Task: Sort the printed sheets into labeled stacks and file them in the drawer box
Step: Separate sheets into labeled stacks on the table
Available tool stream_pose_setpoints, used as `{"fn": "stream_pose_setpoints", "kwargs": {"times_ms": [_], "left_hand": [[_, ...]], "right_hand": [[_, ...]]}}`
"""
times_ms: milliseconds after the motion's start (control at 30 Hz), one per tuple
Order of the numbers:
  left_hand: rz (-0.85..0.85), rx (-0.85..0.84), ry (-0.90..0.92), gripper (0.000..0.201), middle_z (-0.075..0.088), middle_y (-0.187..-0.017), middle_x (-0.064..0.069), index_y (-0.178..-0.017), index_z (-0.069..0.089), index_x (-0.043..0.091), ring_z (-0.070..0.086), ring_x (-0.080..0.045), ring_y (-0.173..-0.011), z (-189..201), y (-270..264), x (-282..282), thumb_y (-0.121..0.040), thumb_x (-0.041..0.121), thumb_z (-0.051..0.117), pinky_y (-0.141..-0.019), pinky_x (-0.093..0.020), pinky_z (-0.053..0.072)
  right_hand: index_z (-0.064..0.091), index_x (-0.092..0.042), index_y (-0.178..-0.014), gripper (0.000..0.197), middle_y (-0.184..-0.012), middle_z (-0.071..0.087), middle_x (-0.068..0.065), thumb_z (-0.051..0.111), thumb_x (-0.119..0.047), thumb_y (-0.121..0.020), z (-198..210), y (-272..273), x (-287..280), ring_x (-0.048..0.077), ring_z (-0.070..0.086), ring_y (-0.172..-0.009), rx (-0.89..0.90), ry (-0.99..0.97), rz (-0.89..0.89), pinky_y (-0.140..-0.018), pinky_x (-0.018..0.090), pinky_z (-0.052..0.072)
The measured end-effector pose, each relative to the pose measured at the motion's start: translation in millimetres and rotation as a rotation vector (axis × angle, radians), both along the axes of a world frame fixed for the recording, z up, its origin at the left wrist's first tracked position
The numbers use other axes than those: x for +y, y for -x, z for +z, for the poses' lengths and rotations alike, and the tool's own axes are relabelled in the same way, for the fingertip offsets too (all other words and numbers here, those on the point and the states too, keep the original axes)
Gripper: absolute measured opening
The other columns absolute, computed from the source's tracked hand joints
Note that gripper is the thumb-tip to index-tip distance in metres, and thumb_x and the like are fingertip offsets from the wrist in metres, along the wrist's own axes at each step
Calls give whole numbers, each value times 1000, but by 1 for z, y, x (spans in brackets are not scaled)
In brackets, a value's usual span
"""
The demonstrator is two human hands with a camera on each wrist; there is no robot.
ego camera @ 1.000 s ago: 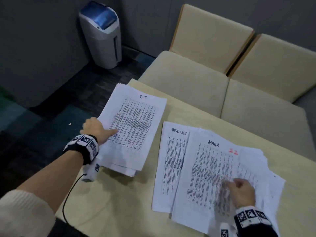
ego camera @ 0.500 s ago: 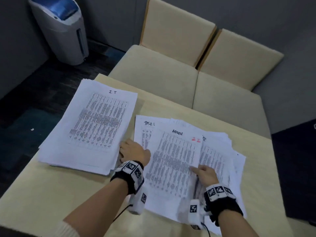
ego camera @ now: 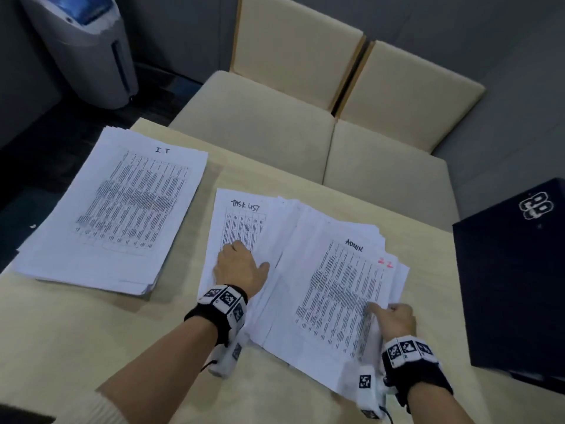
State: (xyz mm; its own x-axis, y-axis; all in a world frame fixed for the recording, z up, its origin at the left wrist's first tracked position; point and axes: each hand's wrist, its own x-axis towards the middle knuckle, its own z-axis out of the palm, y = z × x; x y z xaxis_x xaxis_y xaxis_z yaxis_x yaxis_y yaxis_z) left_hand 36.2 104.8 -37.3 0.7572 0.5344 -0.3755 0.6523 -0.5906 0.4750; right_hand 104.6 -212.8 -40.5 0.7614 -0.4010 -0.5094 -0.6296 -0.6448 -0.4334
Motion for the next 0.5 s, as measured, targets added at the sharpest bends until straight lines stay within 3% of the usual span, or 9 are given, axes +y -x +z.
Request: {"fn": "stream_pose_setpoints", "kwargs": {"times_ms": [100, 200, 267, 333, 400, 500], "left_hand": [[-11, 59, 172, 84, 35, -143, -19, -143, 30, -2, 42, -32, -131, -3, -6, -13, -88, 53, 62, -105, -41, 42], [-65, 82, 290, 92, 34, -151, -18, -149, 20, -2, 43, -31, -133, 4, -12, -30, -89, 51, 65, -103, -37, 41], [-85, 85, 356, 92, 40, -149, -17, -149, 21, 0, 46, -31, -132, 8, -15, -41, -88, 50, 68, -102, -37, 43], [-66, 75, 512, 95, 38, -154, -14, -152, 19, 2, 42, -31, -138, 9, -17, -55, -86, 43, 73, -109, -38, 39], [-19, 58, 606, 91, 42, -151, -11, -150, 27, 5, 44, -30, -136, 5, -18, -67, -82, 37, 78, -113, -41, 38], [10, -7, 492, 67, 59, -135, -8, -138, 47, 9, 59, -27, -120, 2, -16, -73, -83, 30, 78, -102, -39, 49]], "right_hand": [[46, -3, -129, 77, -109, 47, 6, 85, -39, -72, 8, -6, -5, 34, 57, -112, 14, -75, -10, -94, 41, 46], [62, 1, -115, 61, -107, 66, 10, 84, -38, -74, 8, -15, -11, 29, 63, -97, 38, -189, 60, -82, 34, 46], [61, -4, -122, 58, -118, 67, 8, 82, -34, -77, 6, -15, -9, 26, 63, -105, 36, -273, 97, -85, 32, 45], [51, -13, -136, 70, -132, 61, 3, 80, -37, -78, 1, -13, -6, 25, 59, -117, 12, -335, 157, -95, 34, 45], [43, -16, -142, 75, -139, 56, 2, 78, -41, -80, -1, -12, 0, 26, 55, -124, -4, -340, 194, -105, 40, 43], [44, -14, -142, 67, -138, 55, 1, 71, -39, -87, 2, -13, -1, 26, 53, -126, -2, -349, 173, -105, 37, 41]]}}
